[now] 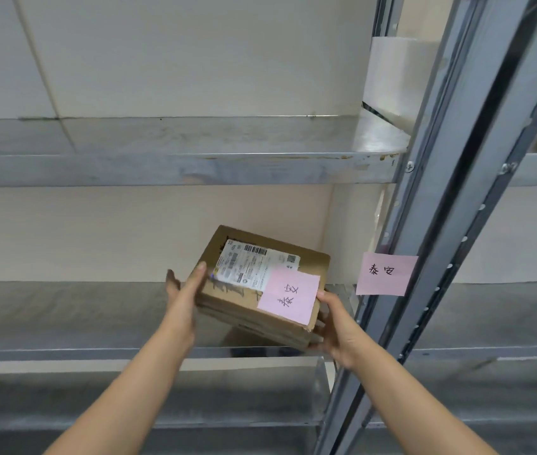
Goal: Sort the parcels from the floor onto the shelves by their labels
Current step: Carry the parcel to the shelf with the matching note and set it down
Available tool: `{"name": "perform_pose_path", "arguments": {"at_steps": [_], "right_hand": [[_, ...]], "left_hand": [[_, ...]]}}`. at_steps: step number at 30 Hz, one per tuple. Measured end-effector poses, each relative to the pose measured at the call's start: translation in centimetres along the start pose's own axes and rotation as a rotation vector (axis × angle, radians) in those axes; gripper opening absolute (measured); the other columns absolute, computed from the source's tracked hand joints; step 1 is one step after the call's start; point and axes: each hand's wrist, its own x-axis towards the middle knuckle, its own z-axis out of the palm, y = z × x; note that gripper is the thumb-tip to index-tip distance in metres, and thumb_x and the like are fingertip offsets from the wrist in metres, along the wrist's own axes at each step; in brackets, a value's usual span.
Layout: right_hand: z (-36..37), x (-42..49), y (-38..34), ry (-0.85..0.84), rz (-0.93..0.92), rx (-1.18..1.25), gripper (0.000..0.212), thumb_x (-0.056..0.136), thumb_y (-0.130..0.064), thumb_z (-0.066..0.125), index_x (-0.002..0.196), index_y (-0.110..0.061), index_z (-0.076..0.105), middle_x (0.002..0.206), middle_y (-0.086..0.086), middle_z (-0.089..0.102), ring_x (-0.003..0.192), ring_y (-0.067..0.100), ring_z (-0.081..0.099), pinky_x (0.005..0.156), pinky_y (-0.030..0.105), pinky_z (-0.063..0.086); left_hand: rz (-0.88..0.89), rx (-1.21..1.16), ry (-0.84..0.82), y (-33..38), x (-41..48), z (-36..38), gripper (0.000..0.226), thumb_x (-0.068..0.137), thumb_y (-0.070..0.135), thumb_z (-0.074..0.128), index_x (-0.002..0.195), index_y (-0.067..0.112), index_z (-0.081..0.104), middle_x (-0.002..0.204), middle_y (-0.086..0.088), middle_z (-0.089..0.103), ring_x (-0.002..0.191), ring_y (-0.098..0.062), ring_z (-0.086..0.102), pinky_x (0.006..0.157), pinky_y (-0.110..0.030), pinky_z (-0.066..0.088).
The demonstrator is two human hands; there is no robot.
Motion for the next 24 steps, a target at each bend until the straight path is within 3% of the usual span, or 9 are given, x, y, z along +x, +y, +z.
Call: {"name": "perform_pose_path", "arguments": {"at_steps": [2,4,8,11,14,16,18,20,24], "right_hand": [[-0.7,0.4,-0.3,0.000,0.018,-0.093,0.061,0.083,-0.053,0.054,0.137,-0.027,0.042,0.107,0.007,0.067,0.088,0.024,0.066,0.078,0.046,0.056],[-0.9,0.9,-0.4,0.051,0.016,-0.159,0.066,0.081,-0.054,0.058,0.140,-0.030,0.036,0.118,0.005,0.064,0.103,0.027,0.061,0.085,0.049,0.055],[0.0,1.7,-0.4,0.131,0.028,-0.129,0.062,0.085,-0.059,0.050,0.136,-0.026,0.040,0.102,-0.003,0.064,0.089,0.016,0.059,0.068,0.035,0.052],[0.2,2.5,-0.2,0.228,0.030,-0.084,0.053,0.090,-0.057,0.042,0.128,-0.022,0.052,0.098,0.002,0.070,0.085,0.018,0.065,0.064,0.030,0.051],[-0.1,3.0,0.0,0.315,0.056,-0.100,0.050,0.091,-0.057,0.040,0.124,-0.021,0.052,0.104,0.008,0.070,0.087,0.022,0.066,0.066,0.031,0.051],[-0.3,3.3,0.1,0.331,0.045,-0.111,0.044,0.093,-0.056,0.035,0.113,-0.025,0.058,0.100,0.007,0.072,0.085,0.021,0.066,0.067,0.030,0.052],[-0.6,3.8,0.1,0.336,0.023,-0.094,0.043,0.093,-0.055,0.032,0.102,-0.027,0.064,0.102,0.008,0.072,0.094,0.024,0.066,0.088,0.038,0.052],[-0.7,4.1,0.1,0.334,0.003,-0.090,0.044,0.093,-0.053,0.032,0.104,-0.027,0.066,0.107,0.010,0.072,0.104,0.028,0.063,0.103,0.044,0.044],[-0.8,4.2,0.3,0.316,-0.013,-0.165,0.037,0.091,-0.052,0.036,0.103,-0.030,0.065,0.113,0.007,0.069,0.109,0.027,0.060,0.105,0.045,0.041]], "left_hand": [[0.000,0.143,-0.134,0.1,1.1,-1.4,0.080,0.077,0.040,0.068,0.145,0.022,0.030,0.143,-0.008,0.049,0.125,-0.023,0.050,0.112,-0.040,0.031],[-0.033,0.284,-0.280,-0.6,1.4,-2.0,0.051,0.084,0.034,0.064,0.131,0.024,0.050,0.120,-0.006,0.068,0.105,-0.023,0.066,0.098,-0.041,0.047],[-0.061,0.176,-0.267,-1.9,1.4,-1.0,0.032,0.087,0.025,0.060,0.120,0.022,0.057,0.101,-0.001,0.076,0.092,-0.020,0.071,0.073,-0.033,0.053],[-0.074,0.148,-0.240,-2.7,1.7,0.1,0.035,0.089,0.015,0.056,0.124,0.017,0.055,0.105,-0.006,0.074,0.095,-0.022,0.068,0.075,-0.034,0.051],[-0.099,0.140,-0.241,-3.1,2.1,0.7,0.041,0.090,0.008,0.054,0.130,0.012,0.050,0.109,-0.007,0.070,0.095,-0.022,0.066,0.077,-0.033,0.050],[-0.113,0.130,-0.241,-3.3,2.3,1.1,0.043,0.091,0.007,0.053,0.133,0.009,0.047,0.117,-0.012,0.067,0.102,-0.026,0.064,0.086,-0.035,0.048],[-0.117,0.132,-0.236,-3.3,2.3,1.5,0.043,0.092,0.006,0.051,0.135,0.008,0.045,0.123,-0.016,0.063,0.108,-0.030,0.061,0.094,-0.038,0.046],[-0.113,0.129,-0.237,-3.4,2.2,1.9,0.042,0.094,0.006,0.049,0.135,0.009,0.044,0.124,-0.018,0.062,0.110,-0.031,0.060,0.096,-0.038,0.044],[-0.107,0.111,-0.218,-3.5,1.9,2.6,0.041,0.095,0.009,0.047,0.136,0.010,0.043,0.122,-0.017,0.062,0.108,-0.030,0.059,0.093,-0.037,0.045]]}}
